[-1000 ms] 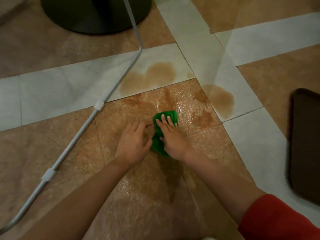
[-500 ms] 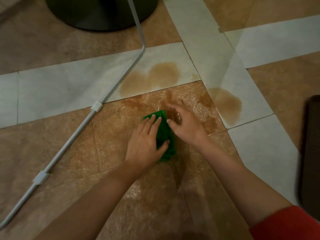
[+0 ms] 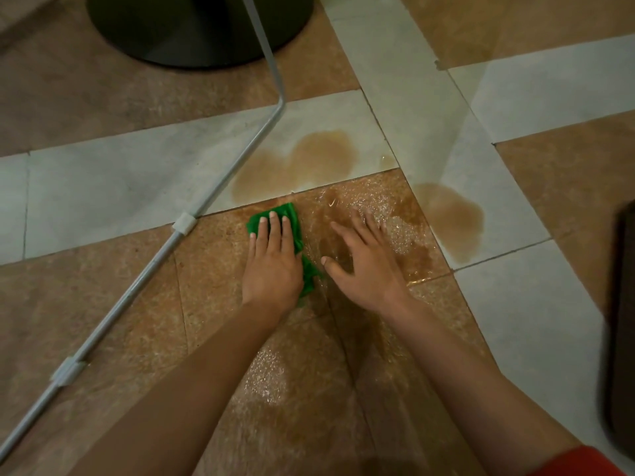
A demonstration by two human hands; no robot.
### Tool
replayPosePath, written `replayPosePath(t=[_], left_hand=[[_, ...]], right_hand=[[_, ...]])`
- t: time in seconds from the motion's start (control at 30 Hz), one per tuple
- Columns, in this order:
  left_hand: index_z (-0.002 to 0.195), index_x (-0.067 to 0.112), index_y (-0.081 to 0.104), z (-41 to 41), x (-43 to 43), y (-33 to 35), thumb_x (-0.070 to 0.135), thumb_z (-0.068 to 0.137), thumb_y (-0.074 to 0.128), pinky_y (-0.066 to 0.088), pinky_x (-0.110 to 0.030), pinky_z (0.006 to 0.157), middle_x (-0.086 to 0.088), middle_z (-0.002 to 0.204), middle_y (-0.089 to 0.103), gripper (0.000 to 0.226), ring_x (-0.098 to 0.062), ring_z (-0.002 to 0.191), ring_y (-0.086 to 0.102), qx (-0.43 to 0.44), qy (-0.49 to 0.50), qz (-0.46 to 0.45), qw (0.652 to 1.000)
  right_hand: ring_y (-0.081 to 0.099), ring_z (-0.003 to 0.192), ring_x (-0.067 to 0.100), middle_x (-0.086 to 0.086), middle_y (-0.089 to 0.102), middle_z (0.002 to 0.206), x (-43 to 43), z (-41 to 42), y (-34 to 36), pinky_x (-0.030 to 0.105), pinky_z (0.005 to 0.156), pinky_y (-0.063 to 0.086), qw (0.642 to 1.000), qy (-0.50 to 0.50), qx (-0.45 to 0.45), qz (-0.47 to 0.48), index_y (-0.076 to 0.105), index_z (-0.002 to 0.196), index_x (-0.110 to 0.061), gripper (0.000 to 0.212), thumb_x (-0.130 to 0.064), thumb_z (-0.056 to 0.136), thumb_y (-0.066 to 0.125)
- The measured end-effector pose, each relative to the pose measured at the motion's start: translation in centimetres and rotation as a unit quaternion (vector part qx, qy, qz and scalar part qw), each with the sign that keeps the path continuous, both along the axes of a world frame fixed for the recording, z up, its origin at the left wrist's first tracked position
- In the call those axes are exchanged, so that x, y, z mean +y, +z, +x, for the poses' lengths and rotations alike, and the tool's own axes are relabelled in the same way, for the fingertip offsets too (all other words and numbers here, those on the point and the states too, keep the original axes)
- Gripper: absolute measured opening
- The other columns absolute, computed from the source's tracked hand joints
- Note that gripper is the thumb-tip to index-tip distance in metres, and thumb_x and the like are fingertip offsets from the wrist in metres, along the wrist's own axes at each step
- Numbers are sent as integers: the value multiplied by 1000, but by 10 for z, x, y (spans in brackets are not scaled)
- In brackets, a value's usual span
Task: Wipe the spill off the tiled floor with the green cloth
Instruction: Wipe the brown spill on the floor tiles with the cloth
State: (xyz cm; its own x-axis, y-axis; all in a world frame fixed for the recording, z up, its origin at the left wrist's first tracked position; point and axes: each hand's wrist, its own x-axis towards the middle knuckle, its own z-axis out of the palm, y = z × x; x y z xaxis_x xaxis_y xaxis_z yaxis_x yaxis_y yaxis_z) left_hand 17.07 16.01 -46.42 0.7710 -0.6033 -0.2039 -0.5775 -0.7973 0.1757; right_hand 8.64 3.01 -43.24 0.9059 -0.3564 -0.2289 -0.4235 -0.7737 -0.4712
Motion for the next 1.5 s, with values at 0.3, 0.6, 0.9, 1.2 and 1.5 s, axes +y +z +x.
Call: replayPosePath(t=[0.3,0.6,0.9,1.2,1.5], left_hand=[[146,9,2,2,34,-3,28,100,25,-4,-36,115,-12,155,-1,55,-22,141,-10,-12,10,-65,998],[147,13,1,26,19,-3,32,100,22,-4,-34,115,-8,156,-3,55,-22,143,-7,-6,3,-58,998],[148,12,7,52,-5,-4,28,101,24,0,-36,117,-8,156,6,52,-23,144,0,-6,66,-87,994],[147,17,1,43,3,-6,32,101,20,-6,-32,115,-4,156,-2,53,-17,143,-9,2,-41,-69,997],[147,16,8,32,-24,-7,27,101,26,-10,-33,113,-5,156,6,51,-23,143,-5,2,-49,-113,992]], right_hand=[[-14,145,17,1,-6,159,4,9,-5,33,111,-16,1000,4,-28,-9,24,147,-28,64,-51,92,45],[-10,145,22,5,-4,159,12,21,-6,39,114,-12,997,12,-16,-71,22,148,-24,66,-55,92,39],[-11,145,20,5,1,159,11,17,-13,38,114,-12,997,1,-27,-71,19,149,-21,70,-55,91,39],[-9,145,15,0,5,159,5,14,-15,34,115,-10,997,-37,-46,-41,22,148,-24,67,-53,91,42],[1,146,17,1,19,156,1,13,-12,35,116,-5,994,-72,-68,-37,31,144,-21,60,-46,91,46]])
